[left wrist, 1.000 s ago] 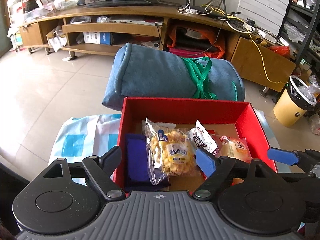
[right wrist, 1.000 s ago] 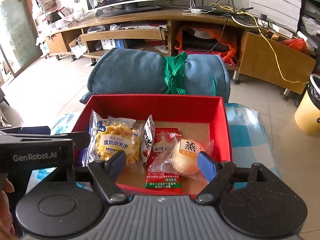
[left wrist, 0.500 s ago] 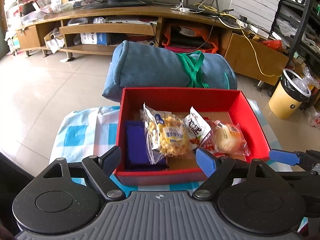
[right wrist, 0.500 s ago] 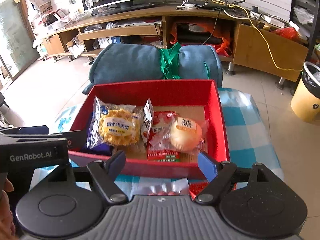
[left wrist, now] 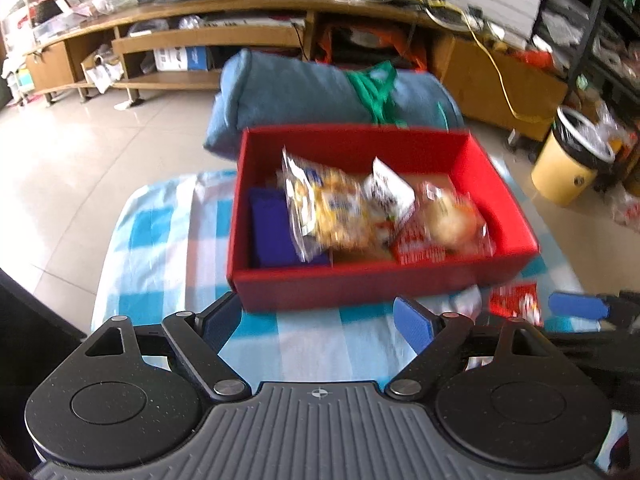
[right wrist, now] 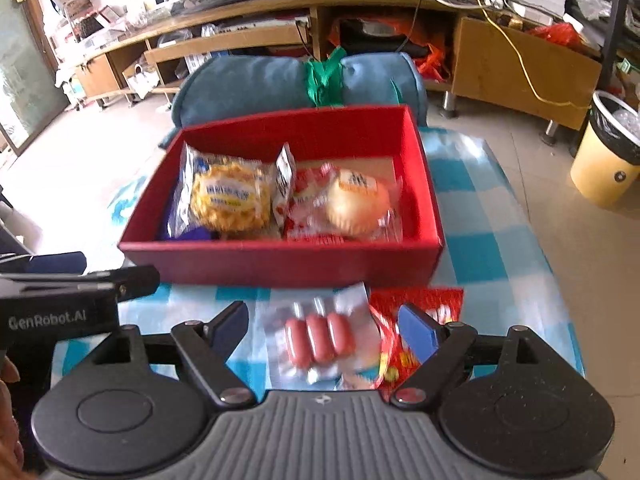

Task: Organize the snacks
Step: 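Withdraw both tools from the red box toward the remaining snacks, then close the left tool on the gold pastry packet, then regrip the gold packet with the left tool while the right tool grasps the Kaprons wafer, then lift the Kaprons wafer with the right tool while the left tool regrips the gold packet, then carry the gold packet and Kaprons wafer over the red box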

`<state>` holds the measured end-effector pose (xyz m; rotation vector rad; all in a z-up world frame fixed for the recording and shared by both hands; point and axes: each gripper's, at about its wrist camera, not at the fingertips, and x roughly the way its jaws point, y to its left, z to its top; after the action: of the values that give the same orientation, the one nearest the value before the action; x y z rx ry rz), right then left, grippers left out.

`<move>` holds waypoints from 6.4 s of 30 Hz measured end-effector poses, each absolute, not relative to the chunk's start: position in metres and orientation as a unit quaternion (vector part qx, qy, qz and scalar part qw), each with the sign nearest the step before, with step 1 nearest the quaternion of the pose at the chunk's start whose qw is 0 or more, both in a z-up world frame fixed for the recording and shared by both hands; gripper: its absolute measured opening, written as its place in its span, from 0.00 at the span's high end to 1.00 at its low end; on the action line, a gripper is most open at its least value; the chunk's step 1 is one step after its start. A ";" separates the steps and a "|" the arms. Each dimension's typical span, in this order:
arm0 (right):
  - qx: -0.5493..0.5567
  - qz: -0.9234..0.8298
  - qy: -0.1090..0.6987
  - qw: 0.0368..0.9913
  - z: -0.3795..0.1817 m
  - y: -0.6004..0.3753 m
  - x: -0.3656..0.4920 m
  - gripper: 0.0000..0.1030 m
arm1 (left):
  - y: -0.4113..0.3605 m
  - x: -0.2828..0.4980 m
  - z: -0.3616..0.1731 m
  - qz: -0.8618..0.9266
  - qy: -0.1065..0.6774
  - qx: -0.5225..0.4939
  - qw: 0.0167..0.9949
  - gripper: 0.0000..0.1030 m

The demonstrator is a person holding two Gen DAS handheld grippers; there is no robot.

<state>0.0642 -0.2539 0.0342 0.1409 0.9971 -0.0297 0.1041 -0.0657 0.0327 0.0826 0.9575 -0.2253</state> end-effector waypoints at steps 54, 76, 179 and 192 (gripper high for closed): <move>0.116 -0.042 0.565 0.816 -0.036 -0.251 0.033 0.18 | -0.078 0.072 -0.052 -0.144 0.590 0.089 0.790 0.51; 0.044 -0.074 0.554 0.828 -0.042 -0.231 0.034 0.24 | -0.073 0.072 -0.063 -0.138 0.597 0.104 0.784 0.13; 0.094 -0.058 0.544 0.832 -0.016 -0.240 0.003 0.49 | -0.079 0.101 -0.051 -0.087 0.588 0.005 0.804 0.54; 0.099 -0.053 0.507 0.855 0.012 -0.240 0.017 0.49 | -0.078 0.080 -0.015 -0.129 0.542 0.019 0.830 0.54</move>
<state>0.0170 -0.2402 0.0123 0.2085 1.0656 -0.1104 0.0802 -0.0778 -0.0153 0.0403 1.1505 -0.2740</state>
